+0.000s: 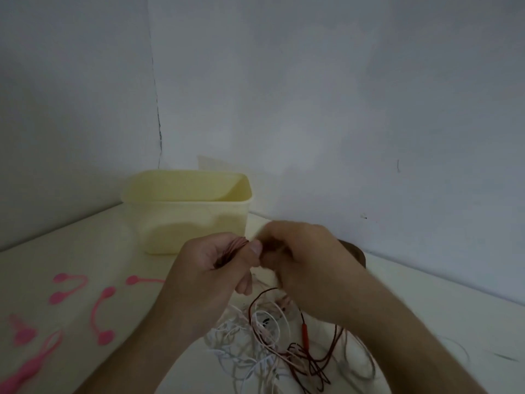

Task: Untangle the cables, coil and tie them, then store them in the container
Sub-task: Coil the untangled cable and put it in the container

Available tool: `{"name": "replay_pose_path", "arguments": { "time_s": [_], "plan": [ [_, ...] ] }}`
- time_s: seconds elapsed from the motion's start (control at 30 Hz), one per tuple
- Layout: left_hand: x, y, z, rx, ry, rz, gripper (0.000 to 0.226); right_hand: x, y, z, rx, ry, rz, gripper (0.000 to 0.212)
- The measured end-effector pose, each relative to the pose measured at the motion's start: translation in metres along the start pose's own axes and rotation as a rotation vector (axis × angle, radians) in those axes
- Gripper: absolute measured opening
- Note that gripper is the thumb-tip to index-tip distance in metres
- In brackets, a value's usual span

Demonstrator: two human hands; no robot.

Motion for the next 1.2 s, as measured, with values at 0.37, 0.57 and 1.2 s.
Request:
{"name": "replay_pose_path", "arguments": {
  "time_s": [0.37,0.57,1.2],
  "plan": [
    [0.004,0.001,0.003,0.180,0.593,-0.454,0.028,-0.009,0.002,0.021,0.100,-0.202,0.263,0.024],
    [0.013,-0.003,0.008,0.030,0.864,-0.354,0.046,-0.022,-0.002,0.029,0.071,-0.132,0.088,0.028],
    [-0.003,0.006,-0.002,-0.108,-0.235,-0.199,0.031,0.007,0.009,0.006,0.259,0.347,0.254,0.009]
  ]
}}
Point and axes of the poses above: each hand's wrist, its own y-axis away from the middle knuckle, its own x-axis out of the back of the hand, z = x × y, the point moved 1 cm from there along -y, towards the middle knuckle, and after that the axes turned 6 degrees about x, right-handed, at the moved point
